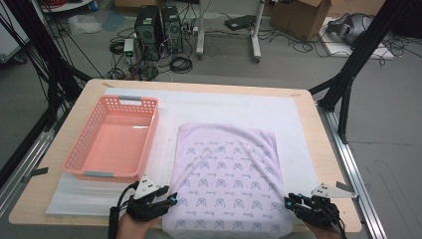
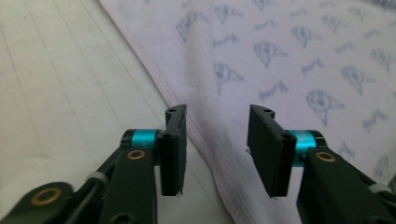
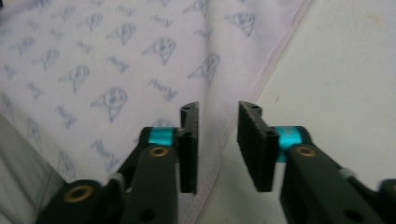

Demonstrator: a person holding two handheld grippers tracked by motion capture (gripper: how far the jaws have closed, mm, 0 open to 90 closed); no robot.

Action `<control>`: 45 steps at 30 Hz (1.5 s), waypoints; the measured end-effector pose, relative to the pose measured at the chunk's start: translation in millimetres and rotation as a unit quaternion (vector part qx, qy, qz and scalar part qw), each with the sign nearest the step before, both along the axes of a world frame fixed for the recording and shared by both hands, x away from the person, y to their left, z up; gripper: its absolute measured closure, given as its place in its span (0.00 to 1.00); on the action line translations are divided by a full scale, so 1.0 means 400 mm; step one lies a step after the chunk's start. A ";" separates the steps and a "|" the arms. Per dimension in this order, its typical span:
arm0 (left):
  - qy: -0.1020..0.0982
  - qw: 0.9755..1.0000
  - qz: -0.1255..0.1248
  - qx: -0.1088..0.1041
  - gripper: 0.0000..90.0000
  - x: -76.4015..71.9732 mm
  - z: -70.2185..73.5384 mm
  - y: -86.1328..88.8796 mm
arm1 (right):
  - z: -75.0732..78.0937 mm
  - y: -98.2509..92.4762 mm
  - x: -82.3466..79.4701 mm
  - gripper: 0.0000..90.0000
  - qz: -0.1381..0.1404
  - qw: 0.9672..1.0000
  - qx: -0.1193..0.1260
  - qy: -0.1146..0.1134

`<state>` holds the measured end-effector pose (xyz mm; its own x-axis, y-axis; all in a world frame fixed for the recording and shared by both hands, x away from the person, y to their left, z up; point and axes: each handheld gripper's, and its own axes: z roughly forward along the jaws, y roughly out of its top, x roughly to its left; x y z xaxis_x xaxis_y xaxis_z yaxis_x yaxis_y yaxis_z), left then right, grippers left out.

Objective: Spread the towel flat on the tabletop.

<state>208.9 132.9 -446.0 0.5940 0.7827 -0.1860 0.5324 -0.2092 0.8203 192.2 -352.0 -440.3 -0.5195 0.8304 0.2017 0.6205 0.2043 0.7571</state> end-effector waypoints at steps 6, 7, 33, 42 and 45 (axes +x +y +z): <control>-0.030 0.997 -0.010 -0.064 0.51 0.041 0.019 0.008 | 0.000 0.003 0.020 0.58 -0.004 1.000 0.004 -0.022; -0.043 0.997 -0.017 -0.066 0.49 0.046 0.020 0.007 | 0.001 0.004 0.024 0.57 -0.003 1.000 0.004 -0.023; -0.010 0.999 -0.006 -0.048 0.45 0.230 0.046 -0.054 | 0.022 0.002 0.437 0.61 -0.081 0.996 0.019 -0.041; -0.005 0.999 0.012 -0.042 0.45 0.254 0.030 -0.057 | -0.009 0.042 0.556 0.69 -0.072 0.997 0.013 0.002; 0.000 0.999 0.015 -0.036 0.45 0.258 0.026 -0.057 | -0.021 0.063 0.564 0.95 -0.070 0.997 -0.042 -0.003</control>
<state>312.1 110.2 -435.6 0.5711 0.7845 -0.2417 0.5367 -0.1341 0.8330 417.9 -326.9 -448.6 -0.3992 0.9083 0.1251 0.6423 0.1797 0.7451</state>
